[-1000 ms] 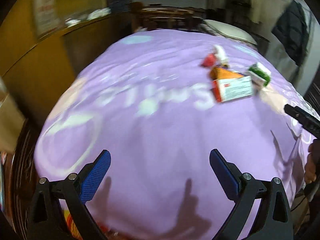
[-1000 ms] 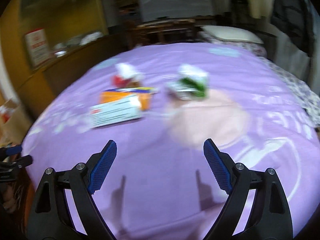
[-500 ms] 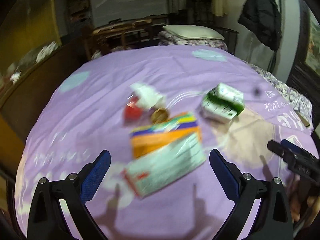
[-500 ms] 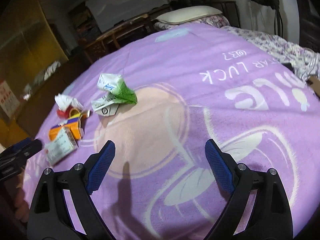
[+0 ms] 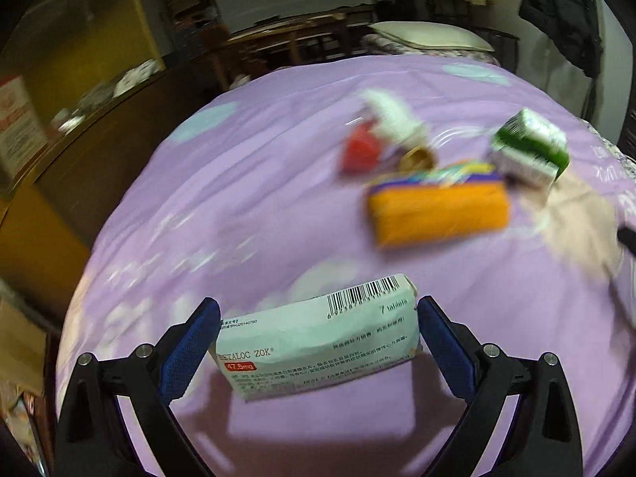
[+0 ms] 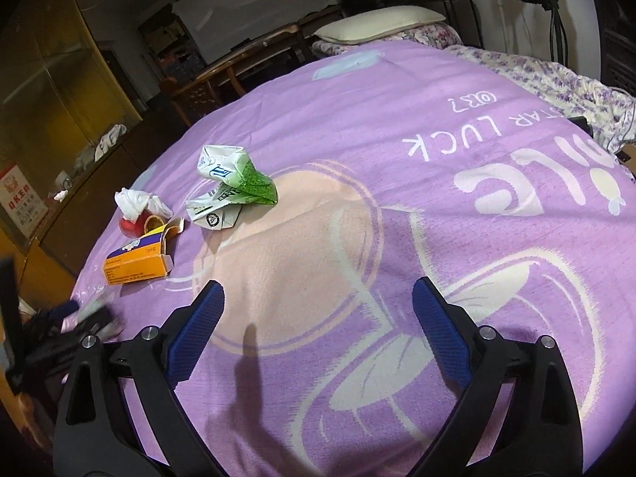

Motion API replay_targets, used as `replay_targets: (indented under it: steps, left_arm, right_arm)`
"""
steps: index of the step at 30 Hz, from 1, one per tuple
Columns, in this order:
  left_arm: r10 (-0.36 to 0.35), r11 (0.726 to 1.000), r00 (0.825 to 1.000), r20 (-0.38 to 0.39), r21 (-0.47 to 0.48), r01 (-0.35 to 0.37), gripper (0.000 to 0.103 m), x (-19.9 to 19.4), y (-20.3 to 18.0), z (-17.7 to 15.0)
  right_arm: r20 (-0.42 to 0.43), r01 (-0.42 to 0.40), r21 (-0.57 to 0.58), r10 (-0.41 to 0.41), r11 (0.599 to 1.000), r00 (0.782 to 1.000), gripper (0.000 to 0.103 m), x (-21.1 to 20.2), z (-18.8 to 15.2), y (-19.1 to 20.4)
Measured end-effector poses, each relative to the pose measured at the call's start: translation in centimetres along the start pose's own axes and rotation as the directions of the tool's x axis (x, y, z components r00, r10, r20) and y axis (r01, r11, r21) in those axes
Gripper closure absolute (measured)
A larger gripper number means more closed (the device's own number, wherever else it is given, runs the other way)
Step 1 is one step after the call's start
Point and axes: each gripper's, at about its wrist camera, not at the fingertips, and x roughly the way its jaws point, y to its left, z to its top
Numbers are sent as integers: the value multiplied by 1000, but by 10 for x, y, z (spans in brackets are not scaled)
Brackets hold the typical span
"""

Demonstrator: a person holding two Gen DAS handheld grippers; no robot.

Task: Collect trash
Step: 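Grasp the white medicine box with the left tool and lift it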

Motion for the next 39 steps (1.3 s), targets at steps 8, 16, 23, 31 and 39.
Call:
replay_targets:
  steps: [8,16,23,31,39]
  left_arm:
    - [-62,994,998,27,-86,65,6,-51,37,-43]
    - [-140,954,988,70,-257,154,6,-78,60,-64]
    - [-182,931,983,19,-318,179,6,-69,73,-70]
    - [-328,881,941,-84,-388,272,6,7,49,-30]
    - [-185,980,983,-8,-73,184,6,7,-10,-5]
  right_arm:
    - [4,-22,12,22,1000,1000,9,-1,0,-2]
    - [6,-36,19,35,999,999,8,-2,0,-3]
    - [6,-40,21,40,999,999,8,-2,0,-4]
    - [7,-40,21,40,999,999,8,-2,0,-4]
    - [7,-41,22,41,999,999,8,-3,0,-5]
